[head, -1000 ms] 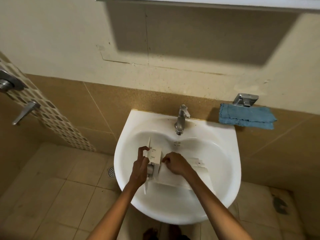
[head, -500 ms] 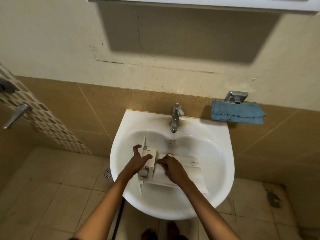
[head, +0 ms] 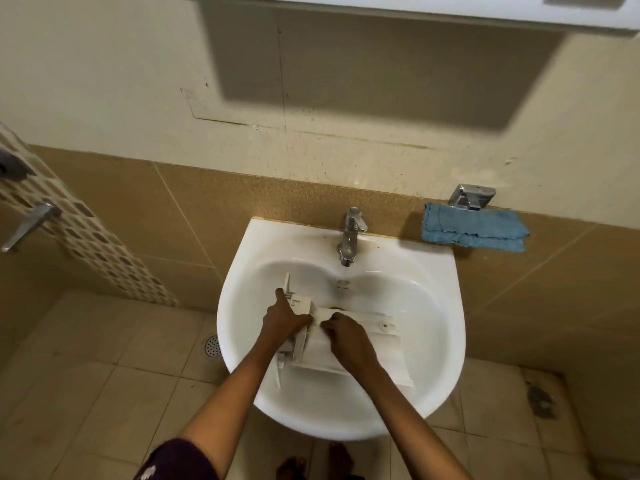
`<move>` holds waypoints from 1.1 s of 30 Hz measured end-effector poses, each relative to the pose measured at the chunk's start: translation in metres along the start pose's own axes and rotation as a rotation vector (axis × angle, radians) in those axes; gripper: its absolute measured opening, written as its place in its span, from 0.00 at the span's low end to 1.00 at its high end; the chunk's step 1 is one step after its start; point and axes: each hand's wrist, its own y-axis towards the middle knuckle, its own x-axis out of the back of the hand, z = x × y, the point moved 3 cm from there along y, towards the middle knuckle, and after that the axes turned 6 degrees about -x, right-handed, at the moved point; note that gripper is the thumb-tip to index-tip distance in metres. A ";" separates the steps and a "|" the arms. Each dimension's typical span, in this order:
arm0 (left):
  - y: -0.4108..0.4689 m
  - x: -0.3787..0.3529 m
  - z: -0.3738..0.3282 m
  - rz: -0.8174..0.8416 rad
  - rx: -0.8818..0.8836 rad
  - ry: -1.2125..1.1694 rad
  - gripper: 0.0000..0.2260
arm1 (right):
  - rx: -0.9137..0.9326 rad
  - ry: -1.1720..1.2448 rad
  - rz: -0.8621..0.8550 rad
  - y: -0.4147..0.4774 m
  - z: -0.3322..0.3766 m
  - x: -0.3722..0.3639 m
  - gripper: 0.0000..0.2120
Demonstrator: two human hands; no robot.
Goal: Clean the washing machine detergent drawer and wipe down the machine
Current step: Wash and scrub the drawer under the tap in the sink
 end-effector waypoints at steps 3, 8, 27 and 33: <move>-0.001 0.000 0.001 -0.012 -0.007 0.001 0.32 | -0.011 0.111 0.019 -0.002 -0.019 0.017 0.11; -0.008 -0.003 -0.001 -0.104 -0.005 -0.040 0.28 | -0.221 -0.022 0.162 0.015 -0.063 0.058 0.07; -0.009 -0.006 0.001 -0.130 0.032 -0.156 0.30 | -0.775 1.868 0.218 0.111 -0.009 0.029 0.11; -0.008 -0.006 0.002 -0.127 0.032 -0.167 0.31 | -0.597 1.130 0.525 0.084 0.015 0.029 0.15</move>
